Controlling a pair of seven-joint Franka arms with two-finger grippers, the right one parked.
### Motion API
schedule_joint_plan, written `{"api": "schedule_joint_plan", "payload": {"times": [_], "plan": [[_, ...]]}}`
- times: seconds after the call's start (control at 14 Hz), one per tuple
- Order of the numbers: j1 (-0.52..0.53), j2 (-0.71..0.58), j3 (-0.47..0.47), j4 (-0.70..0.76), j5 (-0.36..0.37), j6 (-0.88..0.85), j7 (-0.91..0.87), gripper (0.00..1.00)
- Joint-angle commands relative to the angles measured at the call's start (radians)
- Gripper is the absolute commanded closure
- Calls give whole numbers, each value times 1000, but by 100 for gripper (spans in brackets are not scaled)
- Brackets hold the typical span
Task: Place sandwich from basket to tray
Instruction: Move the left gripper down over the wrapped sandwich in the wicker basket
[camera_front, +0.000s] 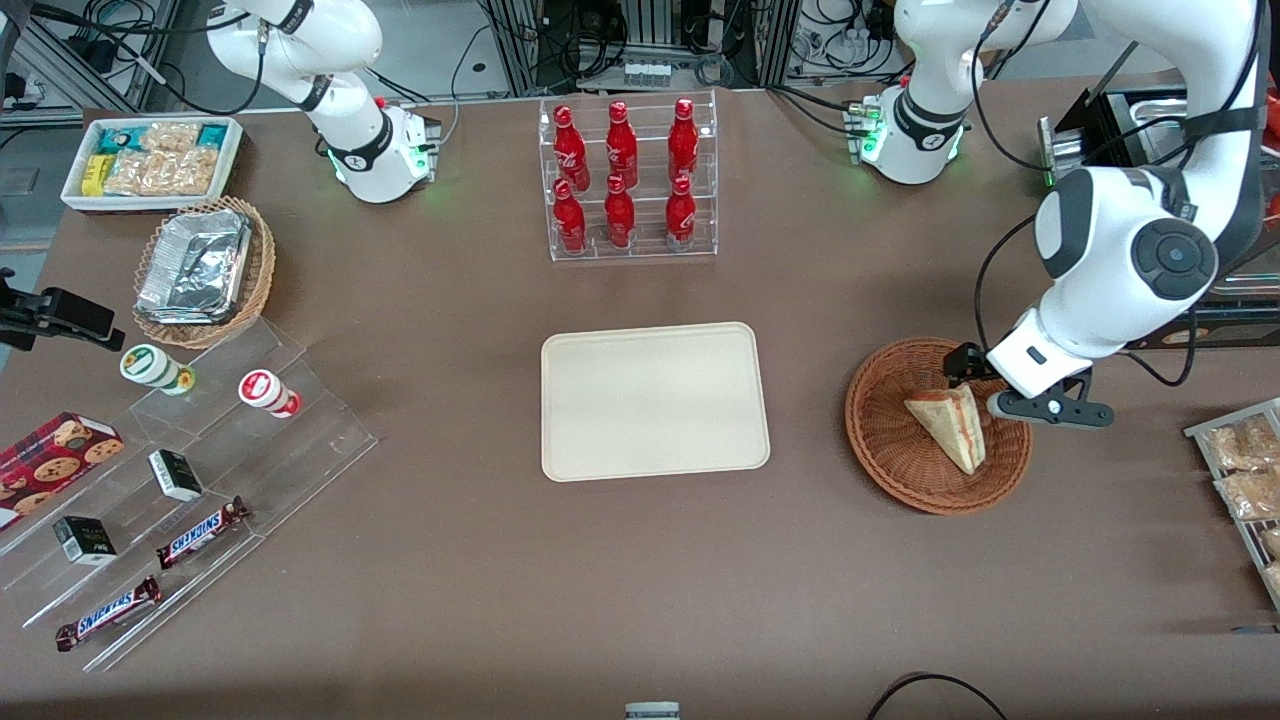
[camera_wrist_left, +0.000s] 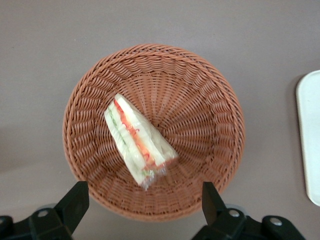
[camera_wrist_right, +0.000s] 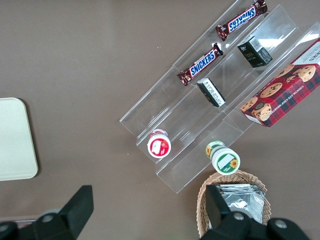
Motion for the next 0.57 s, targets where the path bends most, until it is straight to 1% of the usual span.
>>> {"api": "schedule_joint_plan", "payload": {"times": [0.0,0.14,0.21,0.5], "plan": [[6,-11,9,-98,14,140,-14,0],[6,11,19,-127,14,210,-95,0],[6,32,19,-126,14,224,-229,0],[4,72,17,-121,13,231,-636,0]]}}
